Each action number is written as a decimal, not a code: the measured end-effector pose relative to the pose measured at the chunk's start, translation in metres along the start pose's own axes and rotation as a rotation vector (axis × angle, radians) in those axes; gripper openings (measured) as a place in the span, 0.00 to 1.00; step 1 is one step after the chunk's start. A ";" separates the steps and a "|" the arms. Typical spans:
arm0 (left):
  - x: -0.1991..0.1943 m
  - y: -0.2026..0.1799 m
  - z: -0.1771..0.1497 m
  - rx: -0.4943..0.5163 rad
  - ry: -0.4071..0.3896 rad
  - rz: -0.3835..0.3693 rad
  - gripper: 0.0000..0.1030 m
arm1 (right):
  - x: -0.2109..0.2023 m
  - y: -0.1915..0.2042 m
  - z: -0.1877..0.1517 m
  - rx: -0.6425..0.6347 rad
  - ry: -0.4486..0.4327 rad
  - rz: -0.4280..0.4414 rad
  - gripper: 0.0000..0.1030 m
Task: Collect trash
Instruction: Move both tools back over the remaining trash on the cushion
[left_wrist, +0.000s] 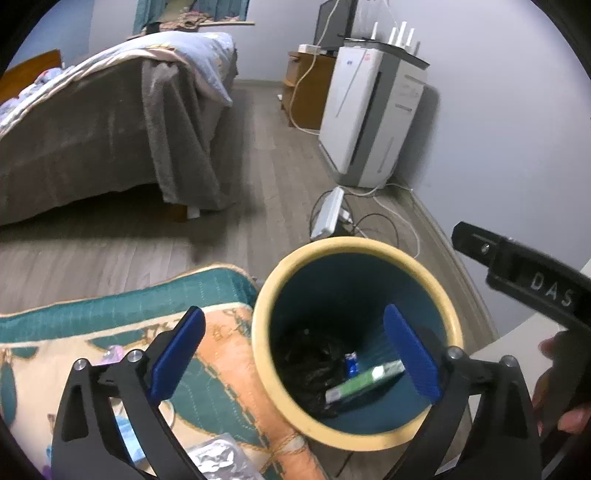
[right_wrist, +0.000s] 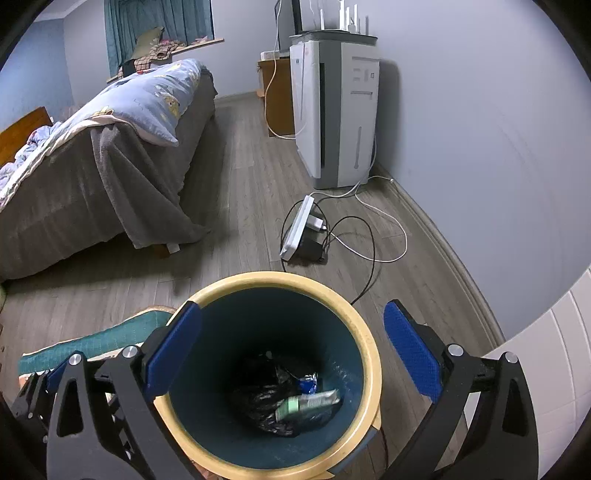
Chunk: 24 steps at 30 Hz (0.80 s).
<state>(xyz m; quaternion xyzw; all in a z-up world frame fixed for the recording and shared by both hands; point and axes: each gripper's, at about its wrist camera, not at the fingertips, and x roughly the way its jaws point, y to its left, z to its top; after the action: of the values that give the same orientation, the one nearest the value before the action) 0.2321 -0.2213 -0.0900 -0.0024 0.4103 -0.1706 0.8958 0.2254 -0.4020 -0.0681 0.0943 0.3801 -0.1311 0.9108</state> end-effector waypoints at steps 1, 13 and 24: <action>-0.001 0.001 -0.001 0.004 -0.002 0.006 0.94 | 0.000 0.001 0.000 -0.004 0.001 -0.003 0.94; -0.043 0.016 -0.025 0.099 -0.027 0.047 0.95 | -0.012 0.016 0.002 -0.039 0.009 0.007 0.94; -0.118 0.109 -0.048 -0.034 -0.037 0.208 0.95 | -0.041 0.060 0.001 -0.063 0.011 0.144 0.94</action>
<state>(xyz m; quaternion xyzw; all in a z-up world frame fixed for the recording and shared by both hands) 0.1583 -0.0757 -0.0513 0.0218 0.3945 -0.0696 0.9160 0.2170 -0.3385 -0.0336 0.0935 0.3813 -0.0529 0.9182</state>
